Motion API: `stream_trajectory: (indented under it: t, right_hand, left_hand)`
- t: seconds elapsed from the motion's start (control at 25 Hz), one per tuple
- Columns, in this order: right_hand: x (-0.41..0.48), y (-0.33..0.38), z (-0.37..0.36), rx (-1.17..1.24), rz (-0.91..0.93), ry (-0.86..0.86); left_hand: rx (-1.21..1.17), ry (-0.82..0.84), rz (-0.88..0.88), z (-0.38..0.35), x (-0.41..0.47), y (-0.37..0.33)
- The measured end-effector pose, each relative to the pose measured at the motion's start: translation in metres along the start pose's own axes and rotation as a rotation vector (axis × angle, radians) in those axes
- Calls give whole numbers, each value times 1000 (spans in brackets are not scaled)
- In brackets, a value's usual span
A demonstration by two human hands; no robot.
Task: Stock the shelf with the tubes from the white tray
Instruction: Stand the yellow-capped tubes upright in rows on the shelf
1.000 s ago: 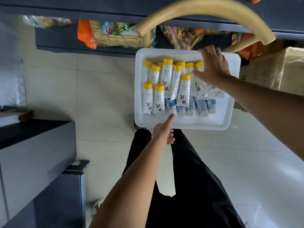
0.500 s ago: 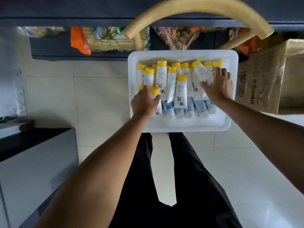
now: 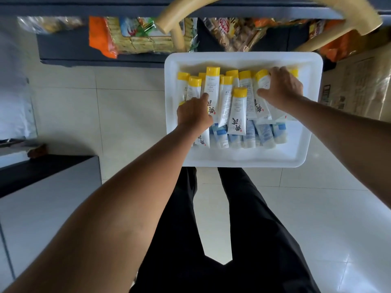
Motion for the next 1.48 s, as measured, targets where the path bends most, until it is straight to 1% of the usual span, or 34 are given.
stream_trajectory:
  t: [0.08,0.16,0.28,0.4,0.52,0.6,0.72,0.8,0.88,1.08,1.2,1.32,1.48]
  right_hand:
    - [-12,-3,10,25,-23,-12]
    - [-28,-4,23,85,-82,-12]
    - [-51,3,43,250,-149,9]
    - [-75,19,71,368,-183,-19]
    - [-104,40,102,506,-226,-108]
    - [-123,57,123,644,-240,-186]
    - [-150,91,166,882,-207,-319]
    - [-167,116,198,1005,-191,-397]
    - [-183,143,232,1104,-136,-478]
    - [-210,210,312,1325,41,-616]
    - [-216,236,352,1415,138,-659]
    - [-215,249,390,1412,236,-674]
    - [-206,259,440,1477,389,-695]
  left_hand:
    - [-110,57,20,1,-9,7]
    - [-236,131,101,2,-18,23]
    - [-402,215,221,13,-34,53]
    - [-711,226,329,44,-55,82]
    - [-997,234,345,83,-82,99]
    - [-1210,229,300,114,-103,107]
    - [-1555,246,159,167,-138,118]
    - [-1758,307,55,203,-165,122]
    - [-1885,383,-18,236,-192,122]
    - [-2073,489,-225,312,-242,130]
    - [-2119,525,-336,350,-253,129]
    - [-2105,455,-409,386,-254,124]
    - [-2032,288,-492,433,-245,119]
Point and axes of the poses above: each hand's wrist, its own x-axis towards the middle knuckle, its own z-axis out of the back of the hand, y = z × x, the point moved 8 cm from there along x, towards the middle knuckle, and after that the axes turned 14 degrees about z, right-handed, at the moved point
